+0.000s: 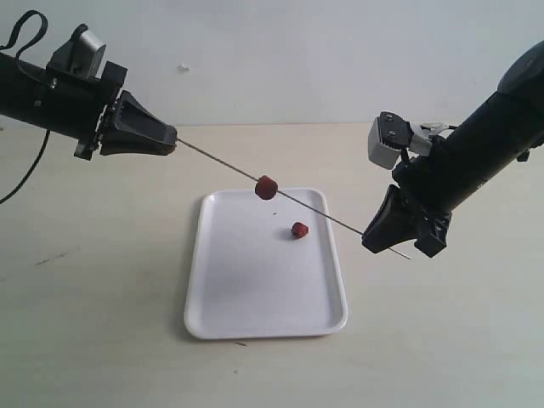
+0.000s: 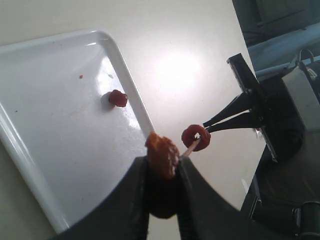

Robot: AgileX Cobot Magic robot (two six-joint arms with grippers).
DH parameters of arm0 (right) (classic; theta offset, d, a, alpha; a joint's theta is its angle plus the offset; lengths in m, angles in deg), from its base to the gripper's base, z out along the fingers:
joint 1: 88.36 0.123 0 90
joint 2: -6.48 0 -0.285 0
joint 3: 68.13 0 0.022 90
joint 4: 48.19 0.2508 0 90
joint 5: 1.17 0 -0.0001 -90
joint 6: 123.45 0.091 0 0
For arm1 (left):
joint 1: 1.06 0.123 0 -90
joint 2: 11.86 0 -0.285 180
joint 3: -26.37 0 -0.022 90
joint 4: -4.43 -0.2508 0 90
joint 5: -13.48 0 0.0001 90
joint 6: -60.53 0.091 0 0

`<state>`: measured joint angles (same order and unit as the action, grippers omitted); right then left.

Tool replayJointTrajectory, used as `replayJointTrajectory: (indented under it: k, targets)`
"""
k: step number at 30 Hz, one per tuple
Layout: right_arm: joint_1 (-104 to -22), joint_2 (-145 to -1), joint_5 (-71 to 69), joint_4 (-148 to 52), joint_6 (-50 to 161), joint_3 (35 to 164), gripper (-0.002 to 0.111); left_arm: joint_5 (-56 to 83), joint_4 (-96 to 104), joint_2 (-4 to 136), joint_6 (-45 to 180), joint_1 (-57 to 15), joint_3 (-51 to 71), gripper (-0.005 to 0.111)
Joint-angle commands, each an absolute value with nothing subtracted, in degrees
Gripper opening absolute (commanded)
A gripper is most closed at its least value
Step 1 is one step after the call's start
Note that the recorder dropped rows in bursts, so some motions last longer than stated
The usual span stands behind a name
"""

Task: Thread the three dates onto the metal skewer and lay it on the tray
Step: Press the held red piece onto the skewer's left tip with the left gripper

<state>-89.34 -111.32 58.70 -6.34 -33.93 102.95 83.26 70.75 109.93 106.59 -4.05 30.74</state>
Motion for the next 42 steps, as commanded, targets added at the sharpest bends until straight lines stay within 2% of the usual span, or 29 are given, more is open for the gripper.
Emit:
replayJointTrajectory:
  k: [1,27,42]
  targets:
    - [-89.7,-111.3,58.5,-5.5,-34.2,102.9,0.000,83.4,72.2,109.9,107.3,-4.0,30.7,0.025]
    - [-89.7,-113.1,58.8,-0.3,-42.4,103.0,0.000,83.4,72.0,109.9,107.0,-4.0,30.7,0.027]
    - [-89.7,-113.1,58.9,2.7,-48.4,103.0,0.000,83.4,70.7,109.9,107.1,-8.3,30.7,0.027]
